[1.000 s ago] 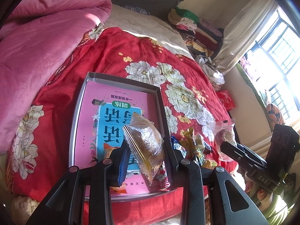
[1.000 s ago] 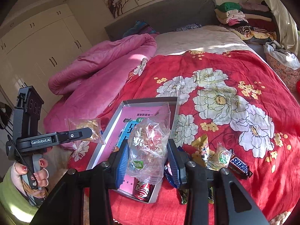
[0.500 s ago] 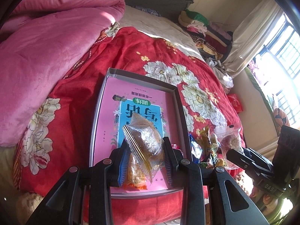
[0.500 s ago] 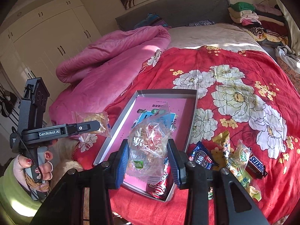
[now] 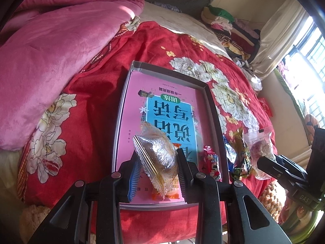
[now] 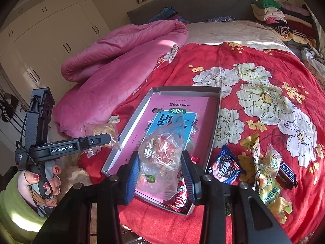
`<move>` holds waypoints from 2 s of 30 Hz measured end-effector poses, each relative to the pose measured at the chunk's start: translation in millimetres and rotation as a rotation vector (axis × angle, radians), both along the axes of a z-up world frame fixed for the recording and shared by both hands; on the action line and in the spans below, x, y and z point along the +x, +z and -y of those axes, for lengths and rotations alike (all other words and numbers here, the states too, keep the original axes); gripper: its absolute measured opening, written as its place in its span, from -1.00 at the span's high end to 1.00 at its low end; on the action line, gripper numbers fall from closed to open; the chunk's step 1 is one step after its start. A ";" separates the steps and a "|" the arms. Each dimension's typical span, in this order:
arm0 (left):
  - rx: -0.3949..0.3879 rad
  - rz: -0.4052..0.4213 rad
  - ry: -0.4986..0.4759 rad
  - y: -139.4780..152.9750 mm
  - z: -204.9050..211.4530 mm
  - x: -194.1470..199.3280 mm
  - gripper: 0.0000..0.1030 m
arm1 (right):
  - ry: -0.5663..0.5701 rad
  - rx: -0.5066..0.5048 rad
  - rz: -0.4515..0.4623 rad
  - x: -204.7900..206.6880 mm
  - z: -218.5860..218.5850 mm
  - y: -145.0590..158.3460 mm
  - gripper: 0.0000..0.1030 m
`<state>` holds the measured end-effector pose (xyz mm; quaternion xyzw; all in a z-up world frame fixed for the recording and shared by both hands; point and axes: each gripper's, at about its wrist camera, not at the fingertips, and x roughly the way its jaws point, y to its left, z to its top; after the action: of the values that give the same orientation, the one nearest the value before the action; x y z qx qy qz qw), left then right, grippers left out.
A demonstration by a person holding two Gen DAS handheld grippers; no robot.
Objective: Organize snacks
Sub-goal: 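Lower the clear pastry bag and clear candy bag over the tray with both tools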
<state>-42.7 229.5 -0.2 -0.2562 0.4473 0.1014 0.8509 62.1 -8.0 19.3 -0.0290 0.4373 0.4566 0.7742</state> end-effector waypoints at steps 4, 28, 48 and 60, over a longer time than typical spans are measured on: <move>0.010 -0.018 -0.006 -8.2 2.2 2.1 0.33 | 0.007 -0.011 -0.012 -1.1 -4.1 -5.2 0.21; 0.087 -0.111 -0.043 -45.4 12.6 13.5 0.33 | 0.051 -0.089 -0.041 -5.3 -25.2 -36.8 0.21; 0.037 -0.119 -0.083 -58.1 21.6 17.9 0.33 | 0.094 -0.165 -0.048 -12.1 -43.2 -67.5 0.21; 0.030 -0.118 -0.096 -59.2 24.4 18.4 0.33 | 0.113 -0.214 -0.037 -16.2 -49.7 -82.6 0.21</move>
<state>-24.4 205.1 -59.4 -0.2154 0.5067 0.0819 0.8307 45.9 41.8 -63.3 -0.1276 0.4956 0.4506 0.7315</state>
